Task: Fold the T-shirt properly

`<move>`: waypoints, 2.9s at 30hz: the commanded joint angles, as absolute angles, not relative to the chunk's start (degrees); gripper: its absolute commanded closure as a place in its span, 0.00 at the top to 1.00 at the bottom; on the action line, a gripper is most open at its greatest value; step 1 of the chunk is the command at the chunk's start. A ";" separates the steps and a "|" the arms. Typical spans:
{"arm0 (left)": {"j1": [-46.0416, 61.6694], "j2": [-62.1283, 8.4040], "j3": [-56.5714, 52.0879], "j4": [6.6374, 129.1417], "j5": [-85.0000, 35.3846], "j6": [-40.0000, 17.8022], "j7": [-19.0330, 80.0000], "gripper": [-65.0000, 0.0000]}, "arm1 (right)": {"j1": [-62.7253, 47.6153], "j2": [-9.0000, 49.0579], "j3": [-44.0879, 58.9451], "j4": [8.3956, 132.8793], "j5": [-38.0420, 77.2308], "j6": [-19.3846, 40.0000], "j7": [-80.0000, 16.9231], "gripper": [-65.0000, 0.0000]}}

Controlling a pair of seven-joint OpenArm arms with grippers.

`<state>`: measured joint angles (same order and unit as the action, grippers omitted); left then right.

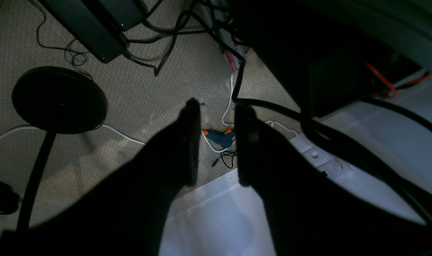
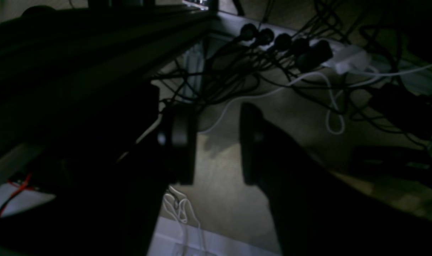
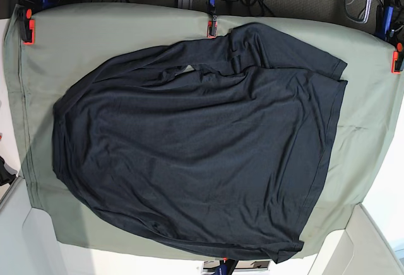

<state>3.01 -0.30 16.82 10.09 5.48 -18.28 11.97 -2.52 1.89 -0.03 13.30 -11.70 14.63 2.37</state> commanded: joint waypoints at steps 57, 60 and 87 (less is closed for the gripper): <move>48.90 -11.57 -2.44 82.30 -3.27 -35.11 5.61 0.31 | -47.42 20.36 -0.03 78.48 4.27 25.98 2.33 0.33; 51.00 -11.60 -7.03 87.64 -6.98 -40.00 5.54 0.31 | -51.33 21.45 0.49 87.33 6.46 25.96 2.26 0.33; 56.07 -21.21 -30.89 108.84 -32.34 -40.00 10.61 0.56 | -23.11 20.73 14.61 101.19 30.02 16.19 -19.57 0.57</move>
<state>55.57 -20.40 -30.30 108.01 -31.46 -39.46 11.62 -22.94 20.14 14.22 100.29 29.85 16.36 -20.62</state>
